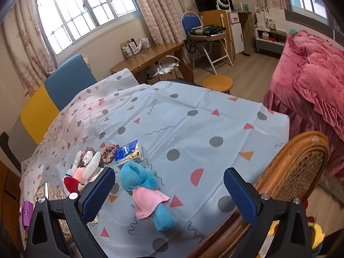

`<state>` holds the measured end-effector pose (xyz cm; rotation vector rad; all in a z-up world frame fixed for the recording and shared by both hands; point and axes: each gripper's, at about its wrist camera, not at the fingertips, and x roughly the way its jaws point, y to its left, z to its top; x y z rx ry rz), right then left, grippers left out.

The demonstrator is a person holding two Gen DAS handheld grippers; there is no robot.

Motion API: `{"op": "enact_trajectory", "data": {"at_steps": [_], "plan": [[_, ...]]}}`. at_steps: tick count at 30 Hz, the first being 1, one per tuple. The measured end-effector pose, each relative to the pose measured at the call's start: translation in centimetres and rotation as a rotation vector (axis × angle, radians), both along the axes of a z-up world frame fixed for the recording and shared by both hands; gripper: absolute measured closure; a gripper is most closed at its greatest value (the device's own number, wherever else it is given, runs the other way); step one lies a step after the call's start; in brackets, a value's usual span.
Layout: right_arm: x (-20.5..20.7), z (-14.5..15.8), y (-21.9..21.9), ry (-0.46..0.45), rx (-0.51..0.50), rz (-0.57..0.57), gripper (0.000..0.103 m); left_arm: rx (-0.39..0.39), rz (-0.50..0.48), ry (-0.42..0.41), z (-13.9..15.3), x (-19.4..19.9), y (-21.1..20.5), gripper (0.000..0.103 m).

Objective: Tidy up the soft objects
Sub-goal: 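Reach the left tool to the blue teddy bear and grasp it, then lift the blue teddy bear with the left tool while the right tool grasps the red plush toy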

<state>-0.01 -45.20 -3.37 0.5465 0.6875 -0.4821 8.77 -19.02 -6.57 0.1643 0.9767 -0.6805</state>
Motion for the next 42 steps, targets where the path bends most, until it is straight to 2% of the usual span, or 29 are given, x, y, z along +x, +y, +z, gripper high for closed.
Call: {"op": "enact_trajectory", "data": {"at_steps": [3,8,11,16,17,18,19,21,23,25,27,30,33,39,42], "plan": [[0.0,0.0,-0.3,-0.002,-0.004,0.025,0.000,0.018,-0.029,0.048,-1.3,1.6,-3.4,0.028],[0.4,-0.2,-0.9,0.004,-0.003,0.047,0.000,0.034,-0.064,0.083,-2.6,3.6,-8.7,0.028],[0.7,-0.4,-1.7,0.010,0.008,0.043,0.000,0.023,-0.055,0.151,-3.8,5.0,-11.1,0.026],[1.3,-1.0,-2.7,0.035,0.014,0.040,0.000,0.077,-0.045,0.177,-6.3,6.2,-14.5,0.025],[1.4,-1.0,-2.8,0.036,0.016,0.041,0.000,0.073,-0.044,0.191,-7.1,6.4,-14.7,0.035],[1.6,-1.1,-2.9,0.036,0.018,0.046,0.000,0.039,-0.052,0.221,-7.6,6.4,-14.4,0.055],[1.8,-1.1,-2.9,0.039,0.020,0.055,0.000,0.004,-0.058,0.225,-7.6,6.3,-13.8,0.065],[2.2,-1.1,-2.8,0.041,0.024,0.075,0.000,-0.014,-0.070,0.194,-7.0,5.8,-12.4,0.073],[2.8,-1.1,-2.8,0.041,0.029,0.092,0.002,-0.025,-0.108,0.171,-6.4,4.8,-10.6,0.073],[3.8,-1.1,-2.7,0.046,0.051,0.115,0.011,-0.011,-0.149,0.111,-5.7,3.1,-8.3,0.073],[4.7,-1.0,-2.3,0.044,0.066,0.145,0.014,0.002,-0.178,0.082,-5.4,1.7,-6.3,0.073],[6.7,-0.9,-0.5,0.067,0.085,0.229,0.020,0.008,-0.185,0.046,-5.0,-0.1,-2.6,0.073],[9.4,-1.2,2.5,0.101,0.107,0.379,0.025,-0.008,-0.156,0.043,-4.7,-1.6,1.5,0.073],[15.6,-2.5,11.5,0.171,0.086,0.670,0.026,-0.019,-0.053,0.050,-5.2,-3.9,7.7,0.073],[18.4,-3.6,15.6,0.194,0.036,0.740,0.028,-0.025,0.019,0.083,-6.4,-3.8,9.8,0.073]]}}
